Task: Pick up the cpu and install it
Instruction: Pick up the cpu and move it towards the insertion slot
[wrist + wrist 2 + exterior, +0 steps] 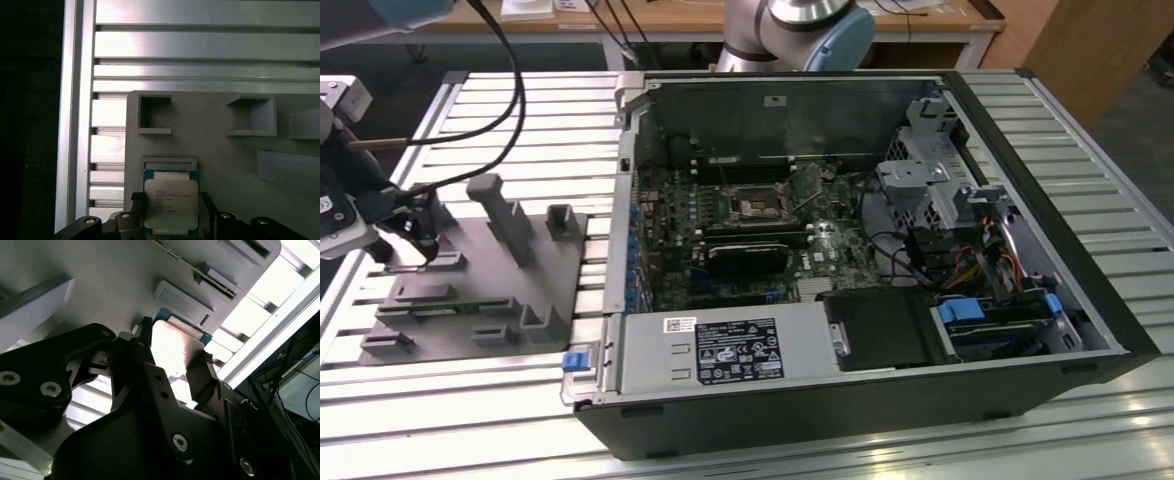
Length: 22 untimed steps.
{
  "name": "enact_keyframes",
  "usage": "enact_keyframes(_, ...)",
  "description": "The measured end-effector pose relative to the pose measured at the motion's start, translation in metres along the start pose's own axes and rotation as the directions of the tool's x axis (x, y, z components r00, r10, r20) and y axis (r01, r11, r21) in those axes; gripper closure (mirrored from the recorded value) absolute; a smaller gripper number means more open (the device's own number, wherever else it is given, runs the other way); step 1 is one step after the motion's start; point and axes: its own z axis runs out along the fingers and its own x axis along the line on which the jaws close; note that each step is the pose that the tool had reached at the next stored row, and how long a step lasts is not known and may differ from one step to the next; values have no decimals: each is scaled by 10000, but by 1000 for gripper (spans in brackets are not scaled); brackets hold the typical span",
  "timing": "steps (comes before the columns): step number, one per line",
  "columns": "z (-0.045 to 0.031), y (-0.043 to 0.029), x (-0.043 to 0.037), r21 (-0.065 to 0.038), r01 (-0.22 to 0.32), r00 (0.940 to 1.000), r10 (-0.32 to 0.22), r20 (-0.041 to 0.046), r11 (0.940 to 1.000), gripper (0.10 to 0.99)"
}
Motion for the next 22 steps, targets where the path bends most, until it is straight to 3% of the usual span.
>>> enact_keyframes(22, -145, 10, 1, -1, 0, 10000, 0, -1, 10000, 561)
